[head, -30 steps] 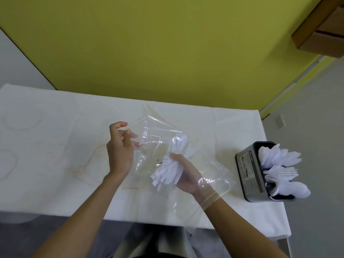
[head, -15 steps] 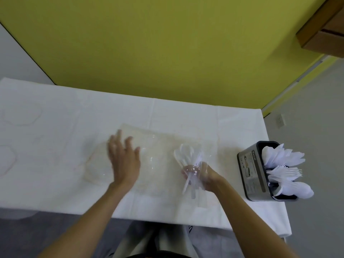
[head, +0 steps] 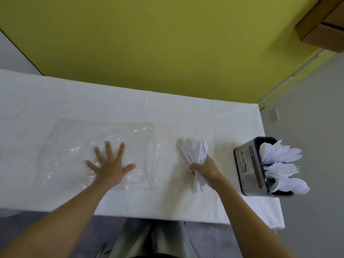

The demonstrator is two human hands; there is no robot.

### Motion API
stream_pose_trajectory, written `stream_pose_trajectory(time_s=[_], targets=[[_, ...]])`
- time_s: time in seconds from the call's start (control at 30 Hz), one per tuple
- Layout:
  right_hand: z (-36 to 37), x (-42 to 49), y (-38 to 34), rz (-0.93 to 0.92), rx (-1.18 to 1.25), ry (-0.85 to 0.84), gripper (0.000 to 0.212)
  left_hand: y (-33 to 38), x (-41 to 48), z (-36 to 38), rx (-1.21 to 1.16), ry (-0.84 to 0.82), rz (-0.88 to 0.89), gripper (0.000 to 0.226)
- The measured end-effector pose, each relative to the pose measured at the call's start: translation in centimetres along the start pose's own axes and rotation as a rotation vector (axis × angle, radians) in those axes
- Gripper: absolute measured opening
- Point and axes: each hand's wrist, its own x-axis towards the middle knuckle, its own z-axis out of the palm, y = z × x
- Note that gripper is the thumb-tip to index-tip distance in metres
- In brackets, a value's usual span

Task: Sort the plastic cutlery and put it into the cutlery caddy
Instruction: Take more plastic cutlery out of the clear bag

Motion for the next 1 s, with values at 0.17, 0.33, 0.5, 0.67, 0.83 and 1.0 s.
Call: stream_pose_trajectory(time_s=[0.17, 0.33, 0.5, 0.67, 0.83, 1.0], targets=[[2.8, 0.2, -0.9, -0.044, -0.217, 0.235, 0.043, 2.1, 0.4, -0.6, -0.076, 0.098, 0.210, 0.071], [4.8, 0.6, -0.6, -0.087, -0.330, 0.369, 0.044, 8.0, -2.6, 1.4, -0.230, 0.083, 0.414, 0.078], [5.4, 0.7, -0.1, -0.188, -0.442, 0.398, 0.075, 7.2, -1.9, 3.6, 0.003, 0.006, 0.437, 0.104], [5.0, 0.1, 0.7, -0.260, -0.502, 0.386, 0.085, 6.7, -1.5, 3.7, 0.041, 0.042, 0.448, 0.093], [2.5, -0.6, 2.6, -0.246, -0.376, 0.466, 0.053, 7.3, -2.1, 3.5, -0.062, 0.133, 0.381, 0.091], [1.3, -0.5, 3.3, -0.222, -0.256, 0.493, 0.037, 8.6, -3.0, 2.8, -0.067, 0.336, 0.345, 0.071]])
